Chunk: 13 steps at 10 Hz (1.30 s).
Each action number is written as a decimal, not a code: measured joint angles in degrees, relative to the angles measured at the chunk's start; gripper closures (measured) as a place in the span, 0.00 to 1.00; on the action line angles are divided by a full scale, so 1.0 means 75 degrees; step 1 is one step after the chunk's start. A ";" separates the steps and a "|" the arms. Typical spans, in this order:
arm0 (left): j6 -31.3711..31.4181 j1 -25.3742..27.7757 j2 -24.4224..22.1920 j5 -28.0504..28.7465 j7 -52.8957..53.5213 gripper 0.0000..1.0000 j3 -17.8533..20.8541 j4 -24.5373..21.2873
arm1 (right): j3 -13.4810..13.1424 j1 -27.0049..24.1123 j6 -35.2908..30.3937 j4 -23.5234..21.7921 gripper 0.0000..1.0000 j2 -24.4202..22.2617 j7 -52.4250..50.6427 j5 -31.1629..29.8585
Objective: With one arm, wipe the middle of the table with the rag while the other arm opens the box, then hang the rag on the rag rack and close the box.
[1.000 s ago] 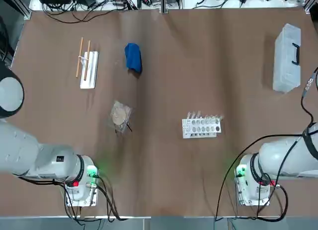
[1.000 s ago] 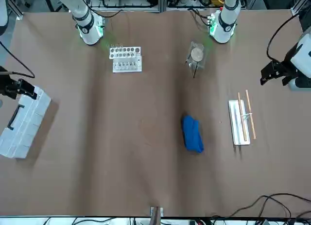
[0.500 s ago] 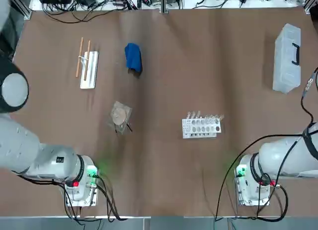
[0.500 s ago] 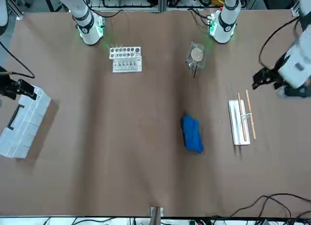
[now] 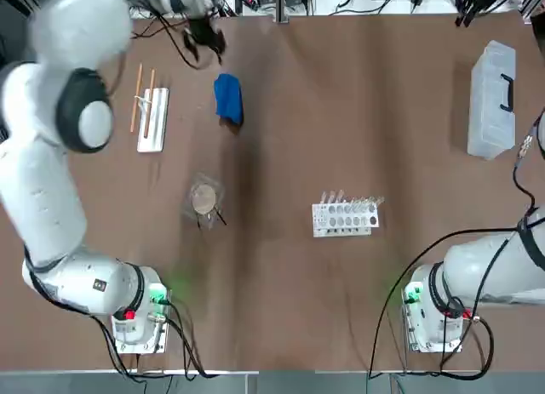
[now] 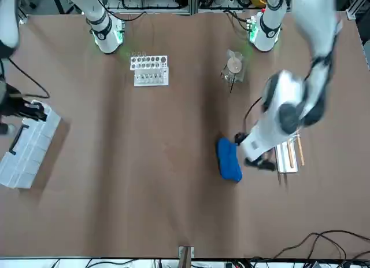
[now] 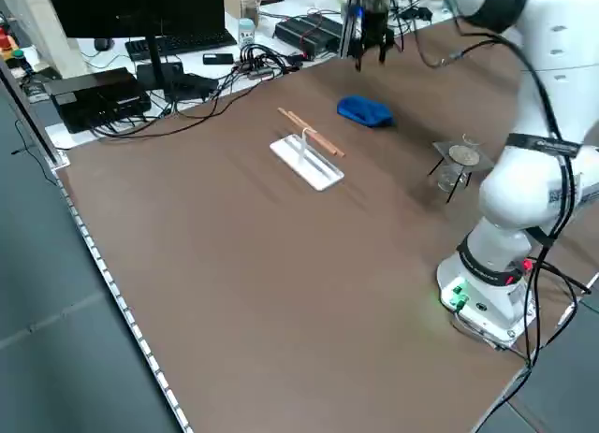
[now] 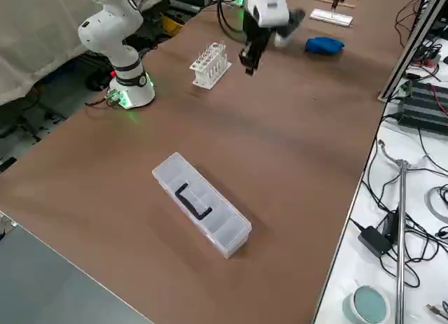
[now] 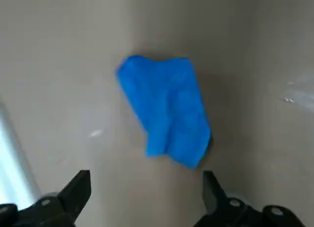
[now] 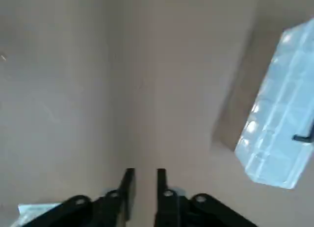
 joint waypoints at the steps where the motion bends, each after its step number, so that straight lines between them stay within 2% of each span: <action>1: 0.0867 -0.0154 0.0718 0.0000 -0.0247 0.00 -0.0003 0.0079 | -0.0047 -0.0050 0.0219 -0.0114 0.99 0.0583 0.0014 -0.0069; 2: 0.1419 -0.0224 0.1208 -0.0001 -0.0417 0.00 -0.0011 0.0168 | -0.0094 -0.0186 0.0670 -0.0119 0.99 0.1249 0.0012 -0.0420; 4: 0.2110 -0.0344 0.1753 0.0000 -0.0712 0.01 -0.0012 0.0271 | -0.0137 -0.0572 0.1690 -0.0079 0.99 0.2204 0.0012 -0.1422; 6: 0.2270 -0.0359 0.1858 0.0000 -0.0884 0.14 -0.0006 0.0358 | -0.0156 -0.1148 0.2595 -0.0058 0.99 0.2793 -0.0025 -0.1822; 8: 0.2270 -0.0420 0.1848 0.0000 -0.1052 0.49 -0.0014 0.0480 | -0.0161 -0.1545 0.3405 -0.0047 0.99 0.3198 -0.0128 -0.2183; 10: 0.2298 -0.0580 0.1843 0.0000 -0.1219 0.79 -0.0021 0.0622 | -0.0161 -0.1756 0.3561 -0.0017 0.99 0.3306 -0.0410 -0.2241; 11: 0.2323 -0.0722 0.1842 0.0000 -0.1219 0.90 -0.0019 0.0803 | -0.0160 -0.1810 0.3526 -0.0013 0.99 0.3306 -0.0502 -0.2243; 13: 0.2340 -0.1067 0.1828 -0.0127 -0.1312 0.91 -0.0045 0.1373 | -0.0162 -0.1944 0.3254 -0.0007 0.99 0.3306 -0.0714 -0.2245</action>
